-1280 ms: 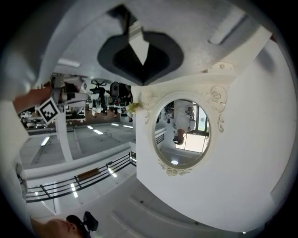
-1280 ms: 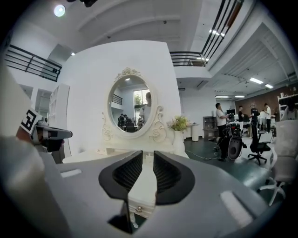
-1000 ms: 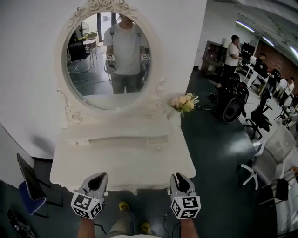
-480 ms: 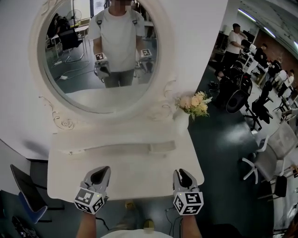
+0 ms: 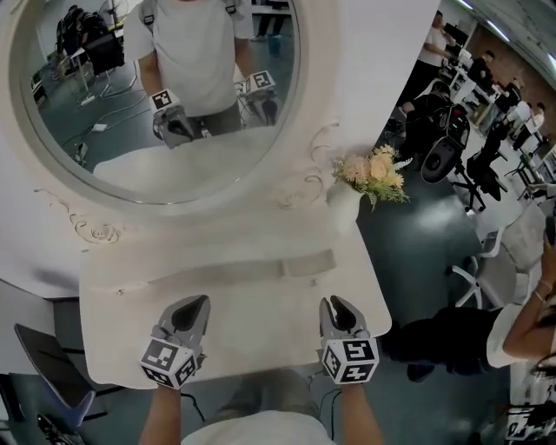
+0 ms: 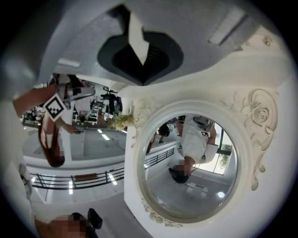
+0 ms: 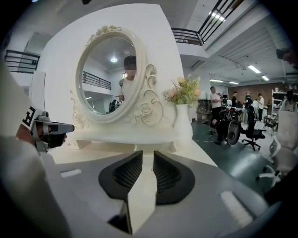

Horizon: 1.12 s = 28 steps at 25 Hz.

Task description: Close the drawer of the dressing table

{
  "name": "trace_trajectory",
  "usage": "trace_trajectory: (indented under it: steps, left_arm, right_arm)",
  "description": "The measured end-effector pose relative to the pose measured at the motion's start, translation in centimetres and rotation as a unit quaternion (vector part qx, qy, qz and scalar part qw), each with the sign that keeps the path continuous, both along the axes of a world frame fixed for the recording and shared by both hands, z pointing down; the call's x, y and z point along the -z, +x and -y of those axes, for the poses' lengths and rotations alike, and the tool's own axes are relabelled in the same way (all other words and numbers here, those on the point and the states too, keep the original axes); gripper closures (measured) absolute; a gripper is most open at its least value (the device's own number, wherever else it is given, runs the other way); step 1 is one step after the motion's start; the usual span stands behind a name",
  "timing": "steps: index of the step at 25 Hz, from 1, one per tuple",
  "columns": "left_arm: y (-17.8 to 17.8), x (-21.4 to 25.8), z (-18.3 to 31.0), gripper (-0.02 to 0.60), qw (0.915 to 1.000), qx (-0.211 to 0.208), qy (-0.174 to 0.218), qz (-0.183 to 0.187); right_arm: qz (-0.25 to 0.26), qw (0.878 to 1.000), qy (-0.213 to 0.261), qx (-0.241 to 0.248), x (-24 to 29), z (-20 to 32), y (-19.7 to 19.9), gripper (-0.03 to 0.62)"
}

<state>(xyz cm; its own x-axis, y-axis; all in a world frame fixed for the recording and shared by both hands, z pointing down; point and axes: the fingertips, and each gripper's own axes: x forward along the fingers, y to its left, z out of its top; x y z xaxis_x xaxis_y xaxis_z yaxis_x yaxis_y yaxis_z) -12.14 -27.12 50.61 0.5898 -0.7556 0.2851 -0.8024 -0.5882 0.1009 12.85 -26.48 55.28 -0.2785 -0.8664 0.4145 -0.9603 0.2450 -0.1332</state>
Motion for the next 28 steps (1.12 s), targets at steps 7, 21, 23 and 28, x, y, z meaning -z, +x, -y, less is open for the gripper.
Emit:
trace_trajectory:
  steps: [7, 21, 23, 28]
  left_arm:
    - [1.7, -2.8, 2.3, 0.583, 0.9994, -0.009, -0.029, 0.016]
    - [3.9, -7.5, 3.6, 0.583, 0.9963, -0.005, -0.083, 0.023]
    - [3.9, -8.1, 3.6, 0.583, 0.9958, -0.005, -0.088, 0.024]
    - [4.0, -8.9, 3.6, 0.583, 0.9952, -0.011, -0.093, 0.027]
  right_arm:
    - [0.004, 1.0, -0.025, 0.003, -2.7, 2.7, 0.3, 0.534]
    - [0.005, 0.996, -0.082, 0.027, -8.6, 5.8, 0.1, 0.533]
    - [0.005, 0.996, -0.082, 0.025, -9.0, 5.9, 0.0, 0.526]
    - [0.01, 0.996, -0.088, 0.025, -10.0, 6.4, -0.1, 0.504]
